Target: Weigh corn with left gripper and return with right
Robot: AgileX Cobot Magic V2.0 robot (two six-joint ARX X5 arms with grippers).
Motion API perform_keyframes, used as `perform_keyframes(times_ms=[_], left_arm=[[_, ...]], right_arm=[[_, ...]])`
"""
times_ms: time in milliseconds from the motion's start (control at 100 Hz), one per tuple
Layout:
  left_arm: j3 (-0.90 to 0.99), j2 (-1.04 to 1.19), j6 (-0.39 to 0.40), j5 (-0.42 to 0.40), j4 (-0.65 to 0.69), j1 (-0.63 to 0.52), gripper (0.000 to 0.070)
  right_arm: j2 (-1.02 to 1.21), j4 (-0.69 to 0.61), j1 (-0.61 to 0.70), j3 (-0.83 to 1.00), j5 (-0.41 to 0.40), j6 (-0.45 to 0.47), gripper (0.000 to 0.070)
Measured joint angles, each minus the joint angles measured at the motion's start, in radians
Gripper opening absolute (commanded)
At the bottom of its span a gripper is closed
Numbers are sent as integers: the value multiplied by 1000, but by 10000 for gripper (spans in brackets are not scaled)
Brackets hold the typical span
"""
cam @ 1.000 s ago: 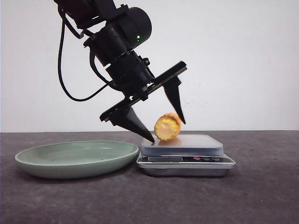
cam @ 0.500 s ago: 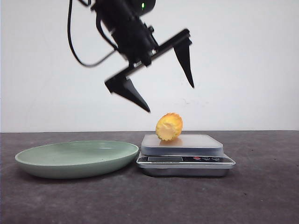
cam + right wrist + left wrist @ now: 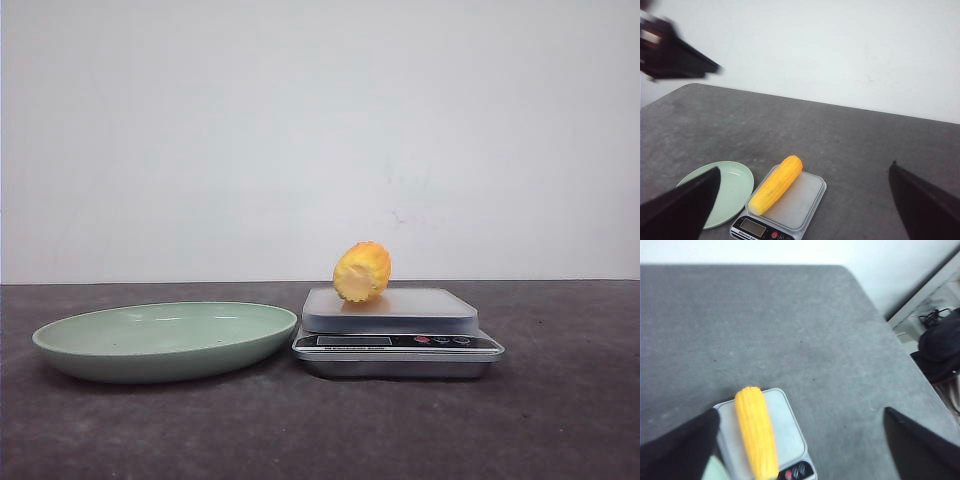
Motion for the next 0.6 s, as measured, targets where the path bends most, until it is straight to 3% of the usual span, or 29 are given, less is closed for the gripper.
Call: perform_keyframes(times_ms=[110, 180, 390, 600], left_arm=[[0, -90, 51, -5, -117, 0, 136], [0, -148, 82, -5, -192, 0, 60], [0, -343, 116, -12, -272, -8, 56], [0, -529, 175, -90, -327, -14, 56]], right_arm=[[0, -7, 0, 0, 1, -10, 670], [0, -28, 0, 0, 1, -17, 670], [1, -49, 0, -2, 1, -34, 670], [5, -36, 0, -2, -2, -37, 663]])
